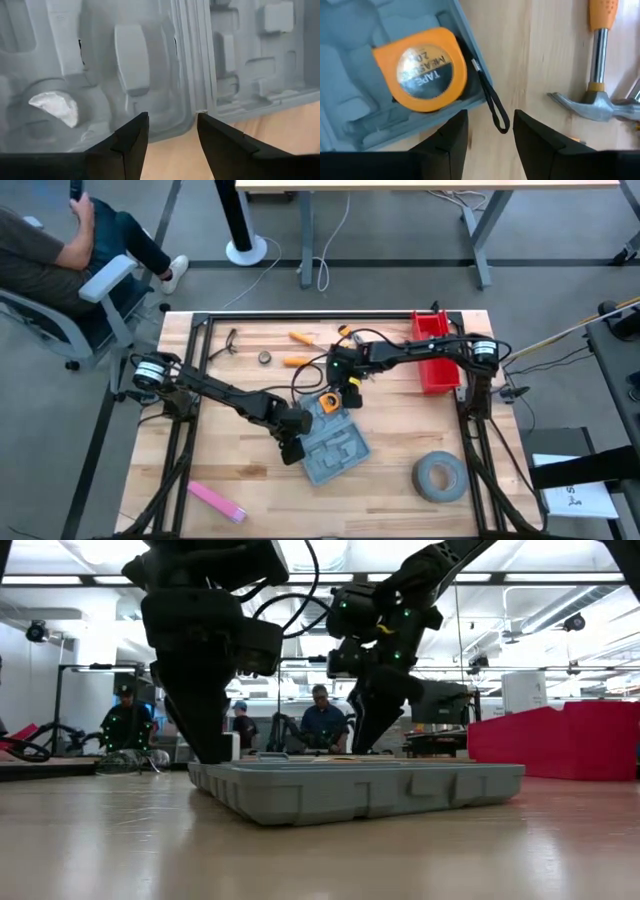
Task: Prefit tool cases
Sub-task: Remove the yellow measuring tape from the gray pre-fit tool case
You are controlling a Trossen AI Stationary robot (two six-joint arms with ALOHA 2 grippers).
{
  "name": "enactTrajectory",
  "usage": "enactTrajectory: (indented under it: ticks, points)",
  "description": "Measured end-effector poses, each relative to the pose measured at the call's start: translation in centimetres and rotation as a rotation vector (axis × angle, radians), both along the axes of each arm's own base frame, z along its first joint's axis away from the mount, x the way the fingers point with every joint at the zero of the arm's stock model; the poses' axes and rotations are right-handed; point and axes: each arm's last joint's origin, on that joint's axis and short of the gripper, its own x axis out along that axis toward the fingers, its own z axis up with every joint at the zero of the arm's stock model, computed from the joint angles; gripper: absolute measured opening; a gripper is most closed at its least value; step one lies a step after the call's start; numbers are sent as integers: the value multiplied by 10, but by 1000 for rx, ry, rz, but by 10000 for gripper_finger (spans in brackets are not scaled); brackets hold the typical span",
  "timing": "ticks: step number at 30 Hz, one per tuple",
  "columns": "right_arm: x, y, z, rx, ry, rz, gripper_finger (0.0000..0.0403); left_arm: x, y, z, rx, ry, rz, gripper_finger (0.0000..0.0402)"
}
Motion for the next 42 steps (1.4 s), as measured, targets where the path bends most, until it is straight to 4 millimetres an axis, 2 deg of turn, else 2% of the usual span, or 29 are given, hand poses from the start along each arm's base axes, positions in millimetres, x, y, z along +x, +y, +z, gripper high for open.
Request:
enactTrajectory:
  ticks: [13,20,25,29,37,42]
  points:
    - [0,-7,-5,-11,8,19,115,1,1,0,22,-9,12,190]
    - [5,-10,-23,-2,50,28,125,1,1,0,24,-9,14,181]
    - [14,-12,-28,13,42,34,129,0,1,0,24,-6,15,182]
    - [17,-12,-27,9,36,33,104,0,1,0,25,-2,15,187]
    - [18,-9,-25,66,21,56,10,0,2,0,50,-6,18,180]
    - [14,-2,-14,123,21,73,2,0,3,0,64,-4,21,171]
